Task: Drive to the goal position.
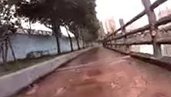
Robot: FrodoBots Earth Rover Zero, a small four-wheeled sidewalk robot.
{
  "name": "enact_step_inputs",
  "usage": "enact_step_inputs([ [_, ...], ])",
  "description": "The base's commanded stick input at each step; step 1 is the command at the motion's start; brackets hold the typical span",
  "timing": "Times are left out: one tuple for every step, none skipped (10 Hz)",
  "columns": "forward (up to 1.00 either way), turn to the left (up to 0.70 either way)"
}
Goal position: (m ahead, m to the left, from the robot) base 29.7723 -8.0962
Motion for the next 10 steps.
enact_step_inputs([
  [1.00,0.00],
  [1.00,0.00],
  [1.00,0.00],
  [1.00,0.00],
  [1.00,0.00],
  [1.00,0.00],
  [1.00,0.00],
  [1.00,0.00],
  [1.00,0.00],
  [1.00,0.00],
])
